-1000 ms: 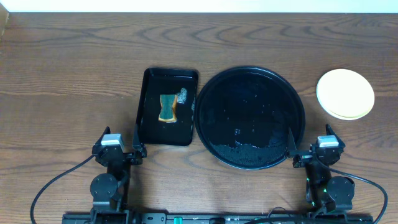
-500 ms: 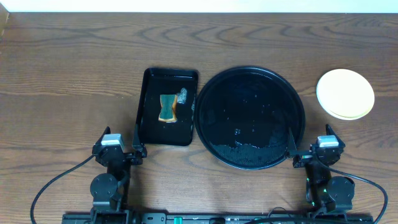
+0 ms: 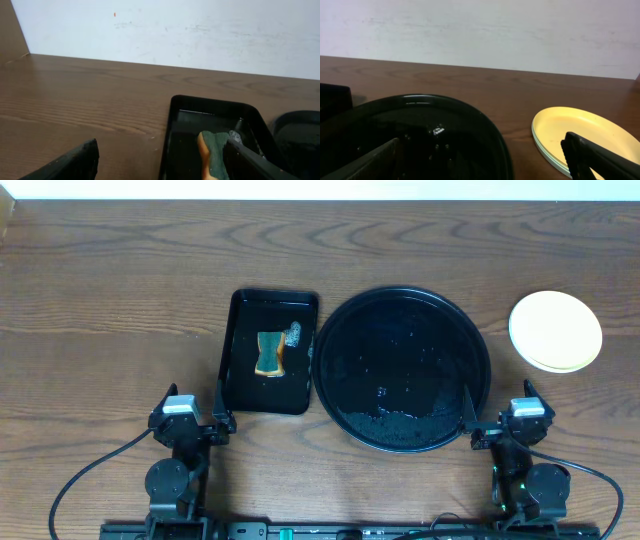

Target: Clean dirty plates on tray and stack at the side

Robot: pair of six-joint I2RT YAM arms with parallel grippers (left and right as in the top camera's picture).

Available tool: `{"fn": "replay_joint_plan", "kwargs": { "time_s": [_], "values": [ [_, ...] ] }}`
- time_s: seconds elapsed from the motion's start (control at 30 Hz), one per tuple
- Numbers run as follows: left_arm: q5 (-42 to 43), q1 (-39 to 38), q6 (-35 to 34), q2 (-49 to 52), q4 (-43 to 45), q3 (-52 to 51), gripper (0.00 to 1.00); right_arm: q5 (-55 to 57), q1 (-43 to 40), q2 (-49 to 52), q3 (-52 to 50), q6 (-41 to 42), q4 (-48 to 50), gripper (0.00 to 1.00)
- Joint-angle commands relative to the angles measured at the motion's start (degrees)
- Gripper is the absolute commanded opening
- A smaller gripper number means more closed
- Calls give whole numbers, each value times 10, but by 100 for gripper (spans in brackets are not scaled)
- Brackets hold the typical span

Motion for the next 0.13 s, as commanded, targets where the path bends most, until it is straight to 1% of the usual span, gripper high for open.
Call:
{"fn": "replay_joint_plan", "kwargs": {
  "time_s": [0.0,0.1],
  "values": [
    [-5,3,10,-3,-27,-8,80,-2,5,-3,-1,-5,-2,99],
    [-5,3,10,-3,-27,-8,80,-2,5,-3,-1,-5,-2,99]
  ]
}}
